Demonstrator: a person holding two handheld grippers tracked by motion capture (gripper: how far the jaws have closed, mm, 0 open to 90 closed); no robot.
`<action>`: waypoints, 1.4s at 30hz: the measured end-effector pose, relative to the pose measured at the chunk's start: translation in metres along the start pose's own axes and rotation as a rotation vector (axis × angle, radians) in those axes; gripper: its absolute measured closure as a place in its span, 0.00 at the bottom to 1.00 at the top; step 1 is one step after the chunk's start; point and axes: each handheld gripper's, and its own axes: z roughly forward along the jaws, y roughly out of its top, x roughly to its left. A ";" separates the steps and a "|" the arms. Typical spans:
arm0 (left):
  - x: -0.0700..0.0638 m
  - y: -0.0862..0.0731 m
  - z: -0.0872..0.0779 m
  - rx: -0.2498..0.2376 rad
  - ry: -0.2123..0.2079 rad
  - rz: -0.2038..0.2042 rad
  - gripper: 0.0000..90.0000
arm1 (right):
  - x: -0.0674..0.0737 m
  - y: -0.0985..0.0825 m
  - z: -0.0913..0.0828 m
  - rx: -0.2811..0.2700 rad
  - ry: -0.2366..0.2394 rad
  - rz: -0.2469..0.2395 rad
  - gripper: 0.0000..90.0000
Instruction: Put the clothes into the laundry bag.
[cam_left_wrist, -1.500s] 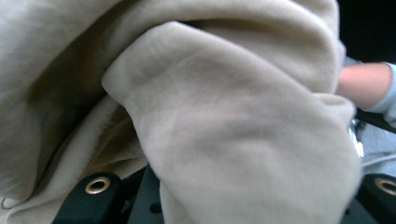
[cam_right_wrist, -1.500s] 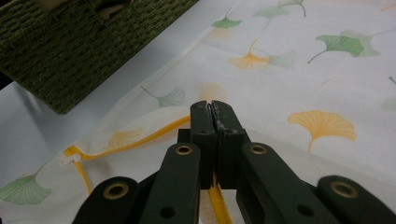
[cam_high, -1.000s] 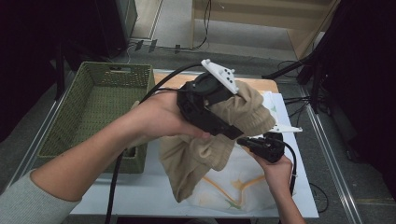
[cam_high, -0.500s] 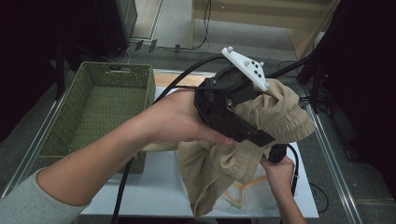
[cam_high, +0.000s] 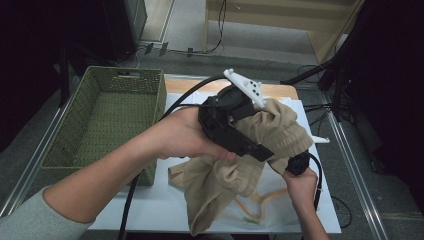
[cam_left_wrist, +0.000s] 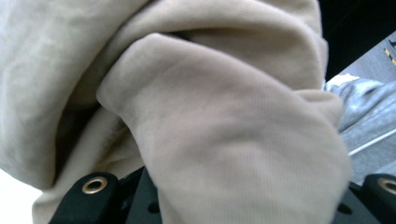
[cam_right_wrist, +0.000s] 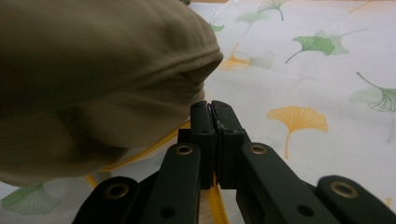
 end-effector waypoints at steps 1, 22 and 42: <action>0.002 -0.005 0.000 -0.001 -0.003 -0.008 0.81 | 0.000 0.000 0.000 0.001 -0.001 -0.001 0.98; 0.039 -0.100 0.015 -0.032 0.046 -0.169 0.81 | -0.002 0.034 0.026 -0.002 -0.026 0.002 0.99; 0.057 -0.129 0.097 -0.023 0.086 -0.190 0.81 | 0.013 0.058 0.015 -0.070 -0.003 -0.020 0.99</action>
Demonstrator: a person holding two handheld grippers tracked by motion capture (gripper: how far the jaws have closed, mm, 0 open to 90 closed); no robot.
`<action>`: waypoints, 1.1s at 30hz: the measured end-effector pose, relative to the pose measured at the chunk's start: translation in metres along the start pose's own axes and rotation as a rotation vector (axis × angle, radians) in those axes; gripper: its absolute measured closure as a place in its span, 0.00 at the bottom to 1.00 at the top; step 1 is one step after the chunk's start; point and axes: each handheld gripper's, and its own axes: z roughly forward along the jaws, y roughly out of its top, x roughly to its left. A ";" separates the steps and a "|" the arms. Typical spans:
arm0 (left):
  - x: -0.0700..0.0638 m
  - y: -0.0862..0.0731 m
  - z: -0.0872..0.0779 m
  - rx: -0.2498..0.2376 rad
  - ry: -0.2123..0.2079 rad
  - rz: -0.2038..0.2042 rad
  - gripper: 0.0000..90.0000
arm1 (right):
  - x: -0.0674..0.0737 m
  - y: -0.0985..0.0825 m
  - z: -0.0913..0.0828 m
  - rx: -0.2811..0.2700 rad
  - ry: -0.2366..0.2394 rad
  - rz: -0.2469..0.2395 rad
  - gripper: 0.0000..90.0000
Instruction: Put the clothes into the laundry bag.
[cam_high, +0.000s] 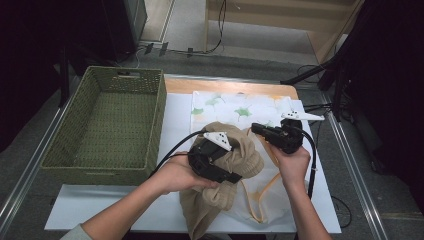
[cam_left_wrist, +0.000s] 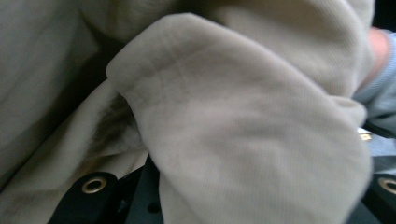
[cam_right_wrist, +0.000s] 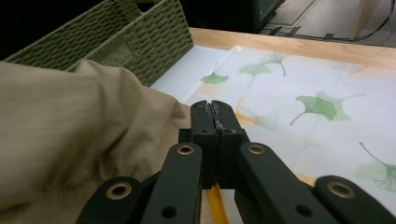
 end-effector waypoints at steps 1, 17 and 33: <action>0.002 -0.001 0.003 -0.004 0.004 -0.011 0.81 | 0.002 0.000 -0.001 -0.001 0.003 0.000 0.99; 0.031 -0.015 0.051 -0.016 0.145 -0.050 0.80 | 0.036 0.011 -0.021 -0.050 0.038 -0.044 1.00; 0.044 -0.009 0.084 0.013 0.113 -0.073 0.68 | 0.049 0.010 -0.039 -0.081 0.037 -0.074 1.00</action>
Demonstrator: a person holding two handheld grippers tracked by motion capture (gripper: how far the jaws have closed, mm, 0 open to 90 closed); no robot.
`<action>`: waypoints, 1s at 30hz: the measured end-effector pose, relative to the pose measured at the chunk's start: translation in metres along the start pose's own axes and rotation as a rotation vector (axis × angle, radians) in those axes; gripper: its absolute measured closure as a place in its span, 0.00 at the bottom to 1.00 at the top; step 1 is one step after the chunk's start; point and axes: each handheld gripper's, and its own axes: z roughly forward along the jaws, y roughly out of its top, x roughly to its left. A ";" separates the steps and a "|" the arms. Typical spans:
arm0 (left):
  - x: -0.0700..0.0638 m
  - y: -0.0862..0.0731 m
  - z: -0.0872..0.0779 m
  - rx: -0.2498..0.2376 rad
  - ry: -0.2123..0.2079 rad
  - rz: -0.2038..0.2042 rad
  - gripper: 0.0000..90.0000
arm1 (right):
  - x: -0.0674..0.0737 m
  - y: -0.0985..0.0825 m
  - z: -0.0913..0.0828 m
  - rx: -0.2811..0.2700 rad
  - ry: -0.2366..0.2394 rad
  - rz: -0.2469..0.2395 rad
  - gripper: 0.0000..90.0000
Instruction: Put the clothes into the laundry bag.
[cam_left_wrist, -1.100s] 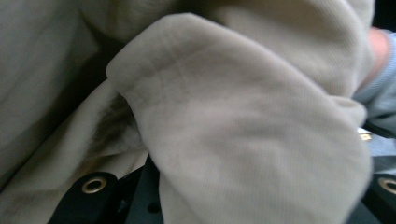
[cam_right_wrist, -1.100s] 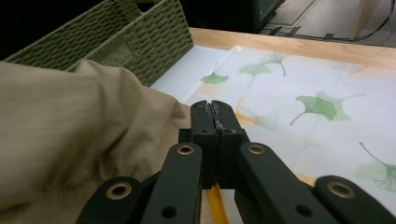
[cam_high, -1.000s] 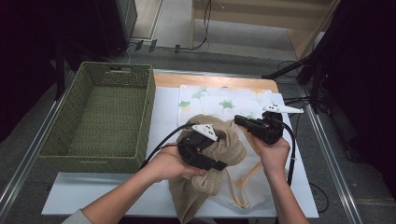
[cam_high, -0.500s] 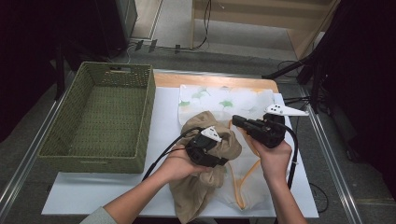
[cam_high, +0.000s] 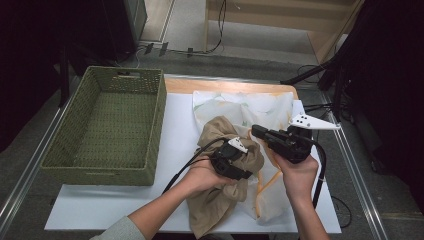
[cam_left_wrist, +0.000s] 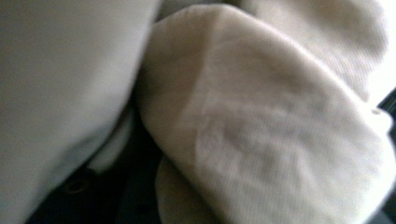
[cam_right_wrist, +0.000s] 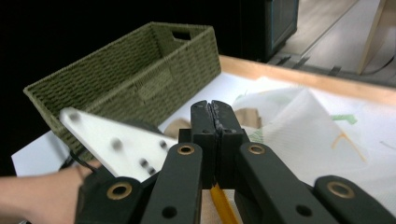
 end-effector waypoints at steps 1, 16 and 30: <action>0.000 0.000 -0.001 0.001 -0.001 -0.002 0.63 | -0.002 -0.003 0.002 0.009 0.004 0.009 1.00; -0.008 -0.004 -0.041 -0.015 -0.030 0.001 0.29 | -0.007 -0.024 0.007 0.072 -0.004 0.030 0.99; -0.022 -0.045 -0.073 -0.055 -0.004 0.048 0.67 | -0.010 -0.028 0.006 0.084 -0.005 0.038 0.99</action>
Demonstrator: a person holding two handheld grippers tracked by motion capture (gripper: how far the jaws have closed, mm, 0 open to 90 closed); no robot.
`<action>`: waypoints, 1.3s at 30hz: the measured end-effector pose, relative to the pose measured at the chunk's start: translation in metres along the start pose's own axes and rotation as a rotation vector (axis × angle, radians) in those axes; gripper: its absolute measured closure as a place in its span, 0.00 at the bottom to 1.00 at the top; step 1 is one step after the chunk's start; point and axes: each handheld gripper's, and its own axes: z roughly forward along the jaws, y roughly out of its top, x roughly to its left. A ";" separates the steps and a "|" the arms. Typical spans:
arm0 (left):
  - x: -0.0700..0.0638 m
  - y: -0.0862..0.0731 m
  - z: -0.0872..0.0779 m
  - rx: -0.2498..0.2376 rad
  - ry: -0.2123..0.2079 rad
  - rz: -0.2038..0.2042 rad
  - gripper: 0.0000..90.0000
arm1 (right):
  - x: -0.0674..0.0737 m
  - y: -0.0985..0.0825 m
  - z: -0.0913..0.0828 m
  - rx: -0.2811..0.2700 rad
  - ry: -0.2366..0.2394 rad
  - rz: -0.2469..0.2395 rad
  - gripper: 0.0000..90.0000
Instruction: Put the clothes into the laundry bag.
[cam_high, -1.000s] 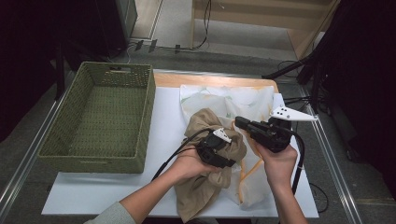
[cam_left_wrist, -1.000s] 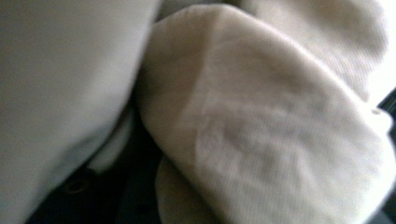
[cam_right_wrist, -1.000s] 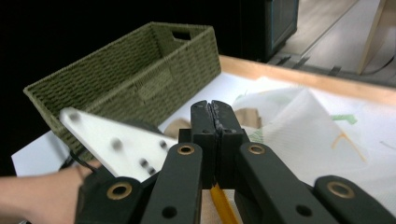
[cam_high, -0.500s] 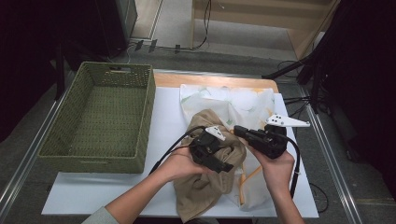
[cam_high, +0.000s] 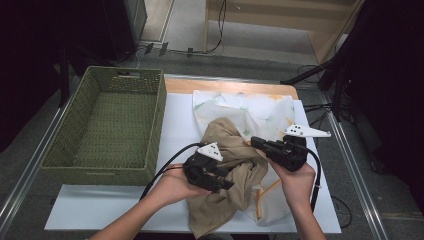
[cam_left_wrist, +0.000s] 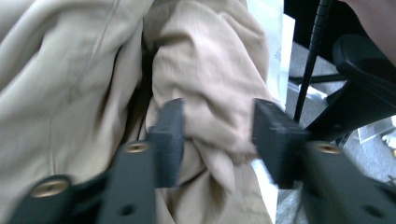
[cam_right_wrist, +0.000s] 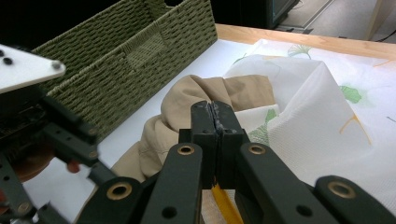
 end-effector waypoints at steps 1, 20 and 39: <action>-0.001 -0.005 -0.003 -0.003 0.010 0.001 0.73 | 0.000 0.000 -0.001 -0.001 -0.002 0.001 0.99; -0.009 -0.044 0.045 -0.026 0.021 -0.061 1.00 | 0.000 0.002 -0.001 -0.011 -0.002 -0.005 0.99; -0.012 0.036 0.103 -0.023 0.030 -0.017 1.00 | -0.008 -0.007 -0.008 -0.005 -0.032 0.024 0.99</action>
